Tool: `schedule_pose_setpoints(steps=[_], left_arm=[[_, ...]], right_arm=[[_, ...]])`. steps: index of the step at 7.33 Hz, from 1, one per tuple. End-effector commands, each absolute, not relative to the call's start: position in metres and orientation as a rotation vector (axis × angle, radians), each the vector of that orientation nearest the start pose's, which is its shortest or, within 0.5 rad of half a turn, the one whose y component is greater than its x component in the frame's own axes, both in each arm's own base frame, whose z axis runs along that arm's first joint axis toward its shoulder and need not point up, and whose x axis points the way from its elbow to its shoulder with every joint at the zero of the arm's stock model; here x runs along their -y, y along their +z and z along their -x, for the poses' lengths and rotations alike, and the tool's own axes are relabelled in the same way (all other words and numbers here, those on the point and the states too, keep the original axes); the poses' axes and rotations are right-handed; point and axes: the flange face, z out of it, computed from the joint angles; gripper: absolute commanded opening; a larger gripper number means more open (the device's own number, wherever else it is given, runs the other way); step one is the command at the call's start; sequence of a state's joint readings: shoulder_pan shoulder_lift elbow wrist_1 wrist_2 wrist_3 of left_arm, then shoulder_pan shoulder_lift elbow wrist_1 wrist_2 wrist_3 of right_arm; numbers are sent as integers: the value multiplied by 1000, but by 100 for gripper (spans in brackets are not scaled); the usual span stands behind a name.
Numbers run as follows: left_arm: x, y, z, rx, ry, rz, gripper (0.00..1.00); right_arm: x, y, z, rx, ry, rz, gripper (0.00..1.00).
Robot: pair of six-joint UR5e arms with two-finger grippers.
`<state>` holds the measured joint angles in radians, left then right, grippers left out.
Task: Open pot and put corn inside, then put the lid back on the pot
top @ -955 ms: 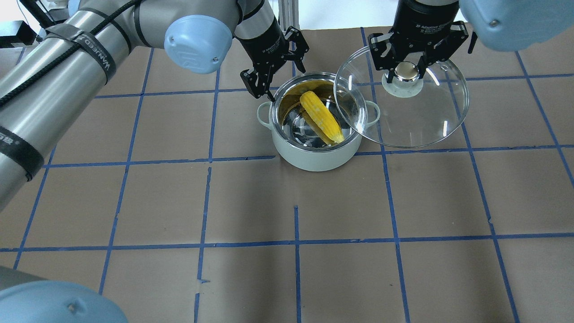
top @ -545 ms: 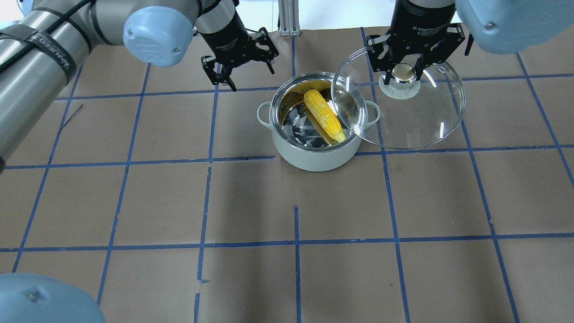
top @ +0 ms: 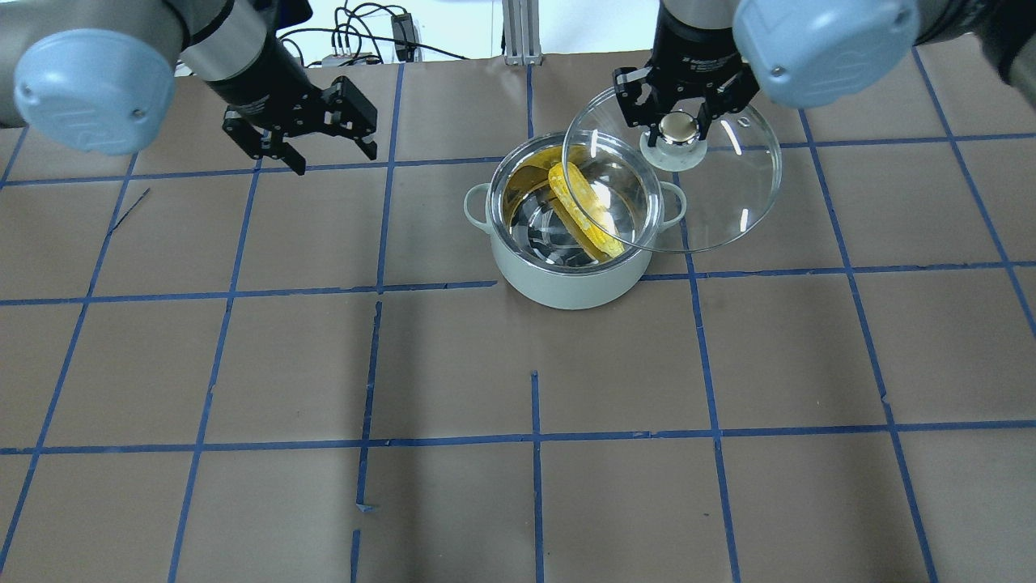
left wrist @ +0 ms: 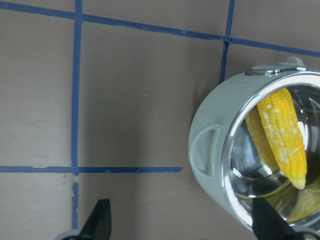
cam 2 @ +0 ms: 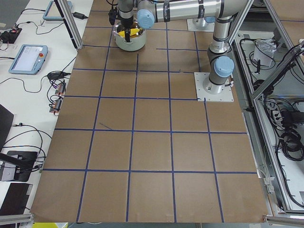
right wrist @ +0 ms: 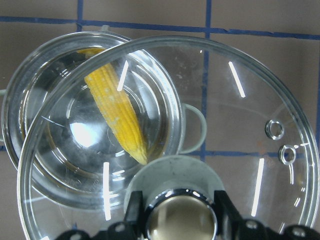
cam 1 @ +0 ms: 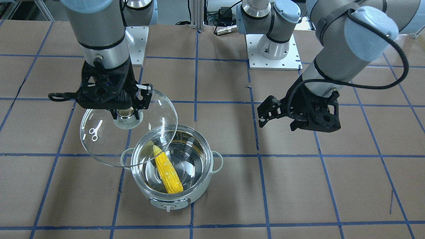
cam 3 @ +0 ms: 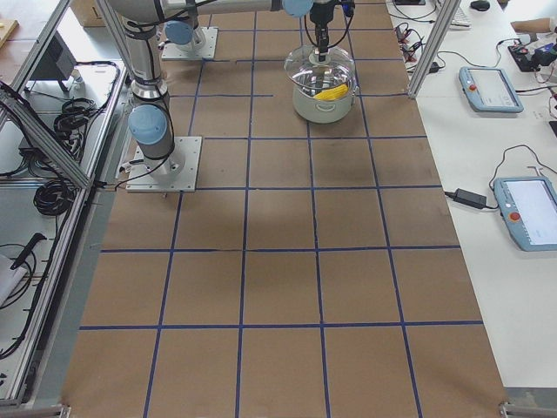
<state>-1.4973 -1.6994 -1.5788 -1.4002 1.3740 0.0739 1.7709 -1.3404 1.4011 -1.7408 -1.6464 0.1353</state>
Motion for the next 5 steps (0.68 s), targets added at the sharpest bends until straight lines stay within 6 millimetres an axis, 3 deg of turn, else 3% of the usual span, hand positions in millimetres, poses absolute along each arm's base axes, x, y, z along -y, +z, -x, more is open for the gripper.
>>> schedule_pose_setpoints(steps=[1,3,5], left_arm=[[496,456,93,-3247,-105,-45,100],[476,489,97,-3247,-75,-82,100],[477,499,101,-3253,-81,-143,100]], right_arm=[[590,403,-310,-3168,-262,136,43],[608,371,-318,-3173,-217,105,43],[613,362,-319,-3173,-227,102,43]])
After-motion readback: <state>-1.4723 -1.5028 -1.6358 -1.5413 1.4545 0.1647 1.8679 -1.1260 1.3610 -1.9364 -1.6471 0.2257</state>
